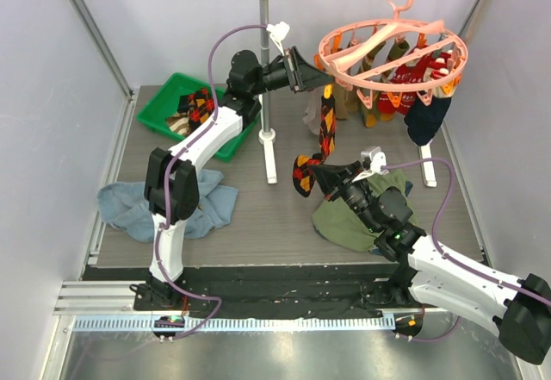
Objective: Remove the socks clipped to the hanger
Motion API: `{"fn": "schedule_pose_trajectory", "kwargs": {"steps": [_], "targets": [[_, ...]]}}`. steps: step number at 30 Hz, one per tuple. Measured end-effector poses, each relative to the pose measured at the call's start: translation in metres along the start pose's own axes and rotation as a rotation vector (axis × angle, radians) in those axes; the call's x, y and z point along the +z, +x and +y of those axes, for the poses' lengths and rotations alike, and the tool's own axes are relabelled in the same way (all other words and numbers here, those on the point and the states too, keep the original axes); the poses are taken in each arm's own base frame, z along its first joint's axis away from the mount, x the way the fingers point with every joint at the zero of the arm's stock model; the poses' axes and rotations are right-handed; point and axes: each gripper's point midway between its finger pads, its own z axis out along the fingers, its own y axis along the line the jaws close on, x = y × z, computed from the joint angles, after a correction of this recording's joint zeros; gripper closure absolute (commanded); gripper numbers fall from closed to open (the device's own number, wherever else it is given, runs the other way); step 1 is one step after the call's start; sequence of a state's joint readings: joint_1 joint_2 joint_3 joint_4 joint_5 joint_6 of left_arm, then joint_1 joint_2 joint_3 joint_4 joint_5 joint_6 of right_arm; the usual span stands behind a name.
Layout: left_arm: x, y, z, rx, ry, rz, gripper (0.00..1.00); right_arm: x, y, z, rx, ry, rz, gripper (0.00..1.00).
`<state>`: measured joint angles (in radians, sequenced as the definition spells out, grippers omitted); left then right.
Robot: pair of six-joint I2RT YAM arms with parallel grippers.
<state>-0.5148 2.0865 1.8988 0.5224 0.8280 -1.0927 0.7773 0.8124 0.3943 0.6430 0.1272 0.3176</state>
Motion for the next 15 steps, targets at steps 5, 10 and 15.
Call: {"fn": "schedule_pose_trajectory", "kwargs": {"steps": [5,10,15], "targets": [[0.0004,-0.002,-0.001,-0.006,0.0,-0.008,1.0,0.0,0.0,0.0,0.0,0.0,0.0,0.99],[0.0011,-0.0033,-0.0024,-0.018,0.0,-0.008,0.99,-0.0002,0.0006,-0.0002,0.0,0.001,0.002,0.99],[0.0011,-0.0026,-0.0011,-0.024,-0.004,-0.007,0.45,-0.0037,0.0057,-0.0027,-0.003,0.012,0.03,0.98]]}}
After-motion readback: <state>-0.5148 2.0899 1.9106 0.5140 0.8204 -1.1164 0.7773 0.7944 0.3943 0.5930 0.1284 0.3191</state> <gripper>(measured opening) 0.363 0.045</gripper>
